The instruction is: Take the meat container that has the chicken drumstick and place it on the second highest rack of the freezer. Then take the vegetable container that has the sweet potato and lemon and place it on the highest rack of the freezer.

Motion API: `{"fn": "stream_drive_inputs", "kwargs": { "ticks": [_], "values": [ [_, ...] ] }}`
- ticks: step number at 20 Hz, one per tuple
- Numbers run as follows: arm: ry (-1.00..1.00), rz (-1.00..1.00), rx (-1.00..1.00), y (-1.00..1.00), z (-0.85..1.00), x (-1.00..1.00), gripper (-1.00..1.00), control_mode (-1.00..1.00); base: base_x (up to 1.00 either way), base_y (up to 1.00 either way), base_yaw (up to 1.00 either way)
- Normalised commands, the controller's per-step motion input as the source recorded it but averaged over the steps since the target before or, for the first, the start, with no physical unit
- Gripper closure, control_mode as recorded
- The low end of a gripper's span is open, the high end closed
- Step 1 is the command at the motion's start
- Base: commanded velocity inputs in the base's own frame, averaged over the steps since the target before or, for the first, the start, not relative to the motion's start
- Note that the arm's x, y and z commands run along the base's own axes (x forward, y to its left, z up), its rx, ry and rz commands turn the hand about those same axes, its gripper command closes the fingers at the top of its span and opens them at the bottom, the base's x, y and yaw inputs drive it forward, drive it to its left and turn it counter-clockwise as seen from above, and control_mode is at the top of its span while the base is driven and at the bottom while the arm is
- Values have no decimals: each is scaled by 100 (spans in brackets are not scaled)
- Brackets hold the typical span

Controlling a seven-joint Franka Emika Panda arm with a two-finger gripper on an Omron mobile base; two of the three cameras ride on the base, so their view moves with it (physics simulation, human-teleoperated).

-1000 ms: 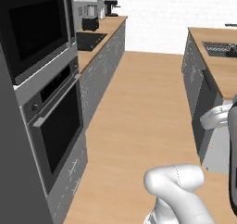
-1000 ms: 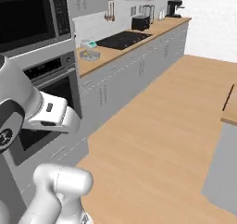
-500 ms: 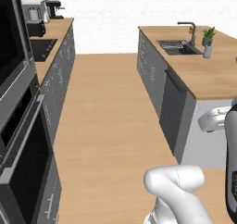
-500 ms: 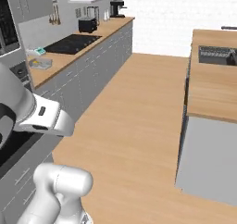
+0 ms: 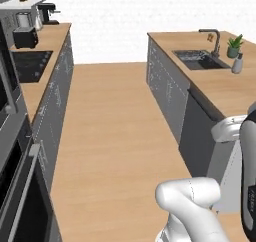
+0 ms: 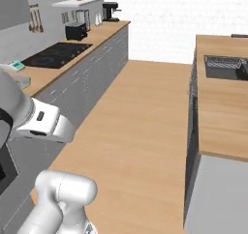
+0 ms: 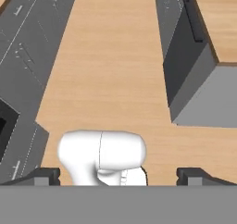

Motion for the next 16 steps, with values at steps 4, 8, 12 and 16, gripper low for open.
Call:
{"fn": "stream_drive_inputs", "kwargs": {
  "ticks": [4, 8, 12, 16],
  "values": [
    [0, 0, 0, 0, 0, 0, -100, 100, 100, 27, -11],
    [0, 0, 0, 0, 0, 0, -100, 100, 100, 34, -10],
    [0, 0, 0, 0, 0, 0, -100, 100, 100, 47, -7],
    [0, 0, 0, 0, 0, 0, -100, 100, 100, 50, -1]
  ]
}}
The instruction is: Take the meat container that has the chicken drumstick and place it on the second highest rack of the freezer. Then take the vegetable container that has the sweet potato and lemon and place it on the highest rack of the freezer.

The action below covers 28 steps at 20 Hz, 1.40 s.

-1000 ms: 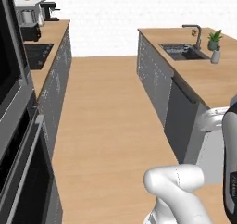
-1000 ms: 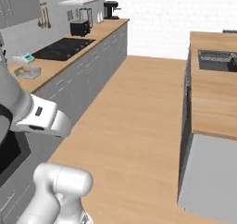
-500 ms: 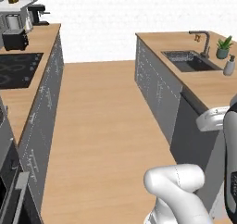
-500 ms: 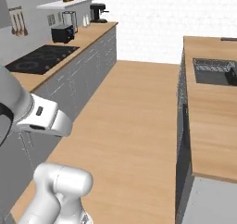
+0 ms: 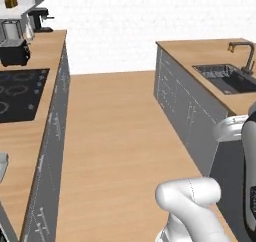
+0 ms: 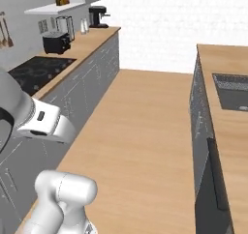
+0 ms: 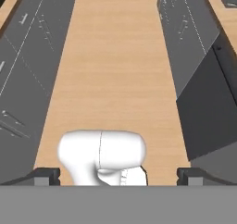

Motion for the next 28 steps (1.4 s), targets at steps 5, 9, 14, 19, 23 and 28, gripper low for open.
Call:
{"fn": "stream_drive_inputs", "kwargs": {
  "ticks": [5, 9, 14, 19, 23, 28],
  "values": [
    [0, 0, 0, 0, 0, 0, -100, 100, 69, 50, 40],
    [0, 0, 0, 0, 0, 0, -100, 100, 33, 38, 75],
    [0, 0, 0, 0, 0, 0, -100, 100, 13, 26, 80],
    [0, 0, 0, 0, 0, 0, -100, 100, 0, 7, 85],
    [0, 0, 0, 0, 0, 0, -100, 100, 0, 2, 83],
    [0, 0, 0, 0, 0, 0, -100, 100, 0, 0, 66]
  ]
}}
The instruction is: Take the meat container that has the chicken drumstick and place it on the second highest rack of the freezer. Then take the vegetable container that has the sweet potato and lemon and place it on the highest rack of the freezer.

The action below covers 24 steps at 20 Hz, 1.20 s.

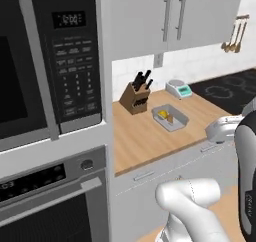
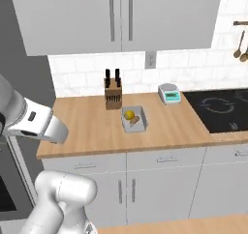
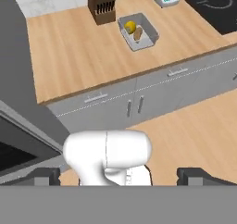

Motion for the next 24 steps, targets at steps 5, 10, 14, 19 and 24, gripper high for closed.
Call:
{"fn": "stream_drive_inputs", "kwargs": {
  "ticks": [5, 10, 14, 19, 24],
  "values": [
    [0, 0, 0, 0, 0, 0, -100, 100, 7, 0, 55],
    [0, 0, 0, 0, 0, 0, -100, 100, 17, -16, 36],
    [0, 0, 0, 0, 0, 0, -100, 100, 43, -44, 9],
    [0, 0, 0, 0, 0, 0, -100, 100, 53, -45, 3],
    [0, 0, 0, 0, 0, 0, -100, 100, 50, -36, 1]
  ]
}}
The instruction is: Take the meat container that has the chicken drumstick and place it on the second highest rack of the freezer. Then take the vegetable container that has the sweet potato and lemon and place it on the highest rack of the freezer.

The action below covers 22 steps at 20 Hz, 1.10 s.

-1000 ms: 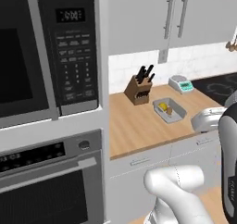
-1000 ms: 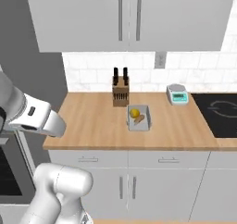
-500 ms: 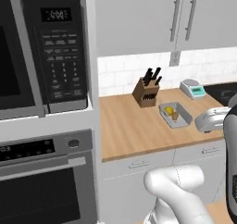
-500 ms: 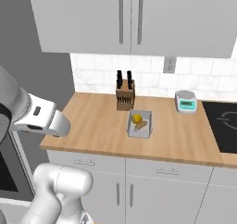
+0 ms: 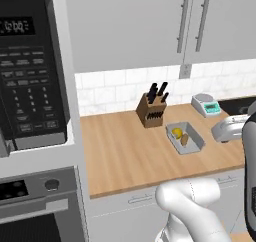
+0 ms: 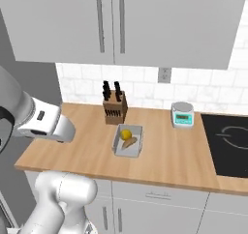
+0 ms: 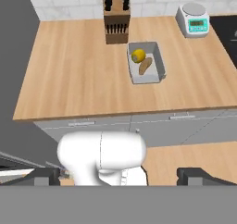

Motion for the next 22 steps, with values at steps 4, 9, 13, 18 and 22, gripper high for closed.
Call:
{"fn": "stream_drive_inputs", "kwargs": {
  "ticks": [4, 9, 13, 18, 22],
  "values": [
    [0, 0, 0, 0, 0, 0, -100, 100, 40, -7, 8],
    [0, 0, 0, 0, 0, 0, -100, 100, 22, -15, 22],
    [0, 0, 0, 0, 0, 0, -100, 100, 11, -34, 3],
    [0, 0, 0, 0, 0, 0, -100, 100, 13, -43, -12],
    [0, 0, 0, 0, 0, 0, -100, 100, 18, -21, -14]
  ]
}}
